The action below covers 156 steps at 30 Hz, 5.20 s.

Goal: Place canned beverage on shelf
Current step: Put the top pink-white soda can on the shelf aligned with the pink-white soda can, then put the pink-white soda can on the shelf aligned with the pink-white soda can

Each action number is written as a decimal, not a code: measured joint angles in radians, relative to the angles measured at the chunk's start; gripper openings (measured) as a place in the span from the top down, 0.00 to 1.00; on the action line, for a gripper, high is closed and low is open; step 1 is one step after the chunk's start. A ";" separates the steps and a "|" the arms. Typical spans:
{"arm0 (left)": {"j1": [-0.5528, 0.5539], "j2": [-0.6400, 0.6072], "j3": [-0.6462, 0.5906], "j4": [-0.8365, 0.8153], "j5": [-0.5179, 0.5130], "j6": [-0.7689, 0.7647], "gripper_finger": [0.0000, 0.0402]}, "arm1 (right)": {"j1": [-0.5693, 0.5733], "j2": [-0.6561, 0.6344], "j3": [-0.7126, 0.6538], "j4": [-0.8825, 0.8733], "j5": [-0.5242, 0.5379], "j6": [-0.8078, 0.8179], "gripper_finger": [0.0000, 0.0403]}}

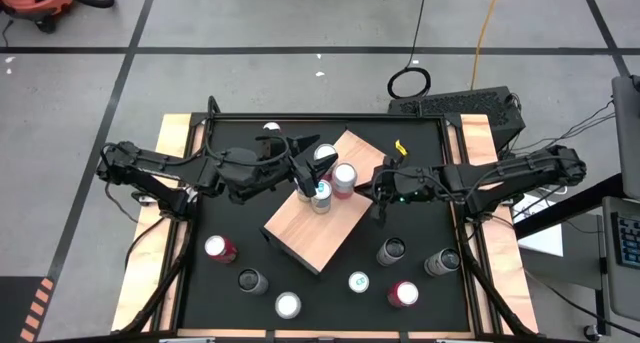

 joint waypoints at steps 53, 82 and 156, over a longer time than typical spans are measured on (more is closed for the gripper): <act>-0.005 0.000 0.000 0.000 0.000 -0.001 0.01 | -0.018 0.076 0.000 0.054 -0.001 -0.030 1.00; -0.007 0.000 0.000 -0.026 -0.001 -0.020 0.01 | -0.021 -0.243 0.000 -0.195 -0.005 0.057 1.00; -0.238 -0.207 0.000 -0.870 0.002 -0.743 0.01 | 0.164 0.014 0.719 -1.087 -0.260 0.370 1.00</act>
